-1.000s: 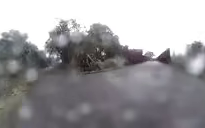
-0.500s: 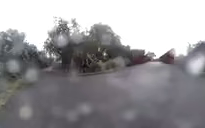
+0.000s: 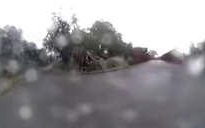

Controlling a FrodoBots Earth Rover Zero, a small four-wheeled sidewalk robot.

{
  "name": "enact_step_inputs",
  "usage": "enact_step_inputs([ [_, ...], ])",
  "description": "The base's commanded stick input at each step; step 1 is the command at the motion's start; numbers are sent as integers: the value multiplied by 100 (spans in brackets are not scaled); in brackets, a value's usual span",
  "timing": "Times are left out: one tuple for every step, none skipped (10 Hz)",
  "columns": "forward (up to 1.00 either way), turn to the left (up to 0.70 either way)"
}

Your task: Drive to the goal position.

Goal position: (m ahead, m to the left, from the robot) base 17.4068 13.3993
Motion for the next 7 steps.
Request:
enact_step_inputs([
  [100, 39],
  [100, 39],
  [100, 39],
  [100, 39],
  [100, 39],
  [100, 39],
  [100, 39],
])
